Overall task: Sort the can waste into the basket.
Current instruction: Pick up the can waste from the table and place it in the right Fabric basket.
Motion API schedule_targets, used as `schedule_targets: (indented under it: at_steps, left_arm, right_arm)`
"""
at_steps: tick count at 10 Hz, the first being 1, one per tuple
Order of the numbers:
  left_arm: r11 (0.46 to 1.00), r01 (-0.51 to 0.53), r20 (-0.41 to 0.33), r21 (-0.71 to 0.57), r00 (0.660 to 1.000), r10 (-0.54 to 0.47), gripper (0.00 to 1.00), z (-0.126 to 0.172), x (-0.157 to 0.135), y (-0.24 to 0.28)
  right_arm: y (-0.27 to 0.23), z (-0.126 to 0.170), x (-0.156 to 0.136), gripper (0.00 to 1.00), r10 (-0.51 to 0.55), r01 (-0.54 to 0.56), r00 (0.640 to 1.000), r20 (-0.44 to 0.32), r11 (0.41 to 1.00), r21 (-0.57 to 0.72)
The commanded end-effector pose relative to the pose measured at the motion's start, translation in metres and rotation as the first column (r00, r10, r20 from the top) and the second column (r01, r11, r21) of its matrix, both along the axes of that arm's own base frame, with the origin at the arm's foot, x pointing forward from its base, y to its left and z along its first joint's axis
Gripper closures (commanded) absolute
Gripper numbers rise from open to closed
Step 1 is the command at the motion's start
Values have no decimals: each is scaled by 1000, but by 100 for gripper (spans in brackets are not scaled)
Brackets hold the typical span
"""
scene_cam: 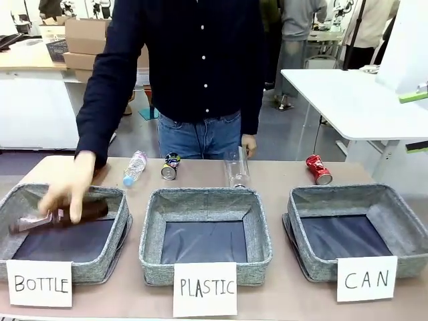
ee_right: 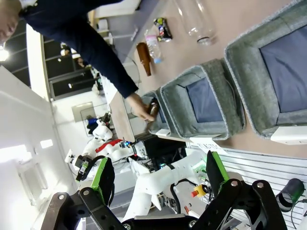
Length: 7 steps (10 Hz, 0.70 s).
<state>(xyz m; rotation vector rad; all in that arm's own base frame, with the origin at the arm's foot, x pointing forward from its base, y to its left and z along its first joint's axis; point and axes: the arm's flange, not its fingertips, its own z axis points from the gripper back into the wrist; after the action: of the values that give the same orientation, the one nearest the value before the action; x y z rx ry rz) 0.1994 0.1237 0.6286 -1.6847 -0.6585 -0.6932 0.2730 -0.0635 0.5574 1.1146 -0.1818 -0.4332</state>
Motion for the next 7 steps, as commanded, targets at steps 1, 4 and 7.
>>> schedule_targets:
  at_steps: [1,4,7]
  left_arm:
    - [1000,-5,-11,14,1000,6,0,0,-1,1]
    - [1000,-5,-11,14,1000,6,0,0,-1,1]
    - [1000,-5,-11,14,1000,6,0,0,-1,1]
  right_arm:
    - [0,1,2,0,10,-10,1000,27,1000,21]
    - [0,1,2,0,10,-10,1000,27,1000,21]
    - [0,1,2,0,10,-10,1000,27,1000,21]
